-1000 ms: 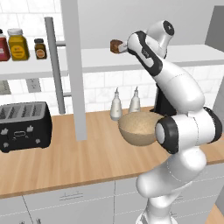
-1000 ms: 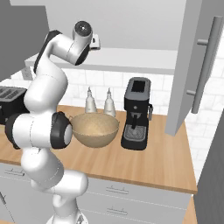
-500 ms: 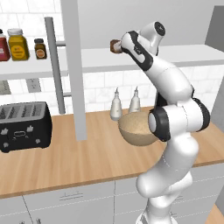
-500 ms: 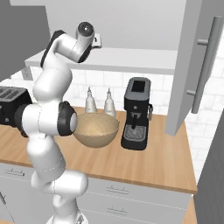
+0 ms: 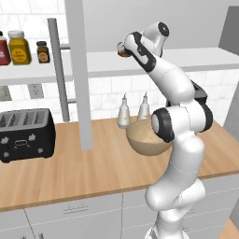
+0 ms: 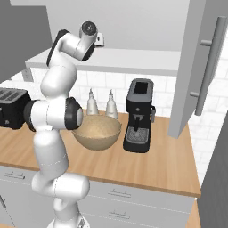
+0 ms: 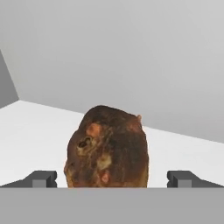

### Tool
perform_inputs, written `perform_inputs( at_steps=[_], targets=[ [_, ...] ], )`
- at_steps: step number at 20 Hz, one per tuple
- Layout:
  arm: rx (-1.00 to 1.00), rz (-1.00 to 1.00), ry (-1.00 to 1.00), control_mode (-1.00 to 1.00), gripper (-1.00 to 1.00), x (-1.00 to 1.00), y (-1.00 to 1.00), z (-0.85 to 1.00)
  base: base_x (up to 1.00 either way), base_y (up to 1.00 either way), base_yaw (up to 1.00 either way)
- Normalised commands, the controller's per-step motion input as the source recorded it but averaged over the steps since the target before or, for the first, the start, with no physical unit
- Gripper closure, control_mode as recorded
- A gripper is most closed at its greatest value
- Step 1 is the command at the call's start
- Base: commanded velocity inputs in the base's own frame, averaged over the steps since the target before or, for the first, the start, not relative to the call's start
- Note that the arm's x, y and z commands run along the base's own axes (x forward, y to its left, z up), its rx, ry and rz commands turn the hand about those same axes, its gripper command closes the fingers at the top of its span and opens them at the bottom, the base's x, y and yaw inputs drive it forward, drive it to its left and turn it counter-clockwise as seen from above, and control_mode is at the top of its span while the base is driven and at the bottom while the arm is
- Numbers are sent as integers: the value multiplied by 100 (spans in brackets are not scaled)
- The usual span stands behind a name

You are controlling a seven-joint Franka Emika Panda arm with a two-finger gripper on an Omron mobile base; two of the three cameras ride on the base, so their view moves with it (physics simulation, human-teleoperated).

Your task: Open the cabinet, pick up the bread from the cabinet and place it in the basket. Then move the basket to the dining counter.

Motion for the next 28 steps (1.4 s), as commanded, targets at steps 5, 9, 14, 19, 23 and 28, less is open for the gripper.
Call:
perform_inputs(
  at_steps=[5,9,14,19,23,28],
  targets=[
    [0,0,0,-100,-100,14,10,-17,0,0,0],
    [0,0,0,-100,-100,16,10,-22,0,0,0],
    [0,0,0,-100,100,18,14,-12,0,0,0],
    [0,0,0,-100,100,-15,7,-9,0,0,0],
    [2,0,-6,-100,100,-100,-30,-2,0,0,0],
    [7,0,-12,-100,100,-100,-41,0,0,0,0]
  ],
)
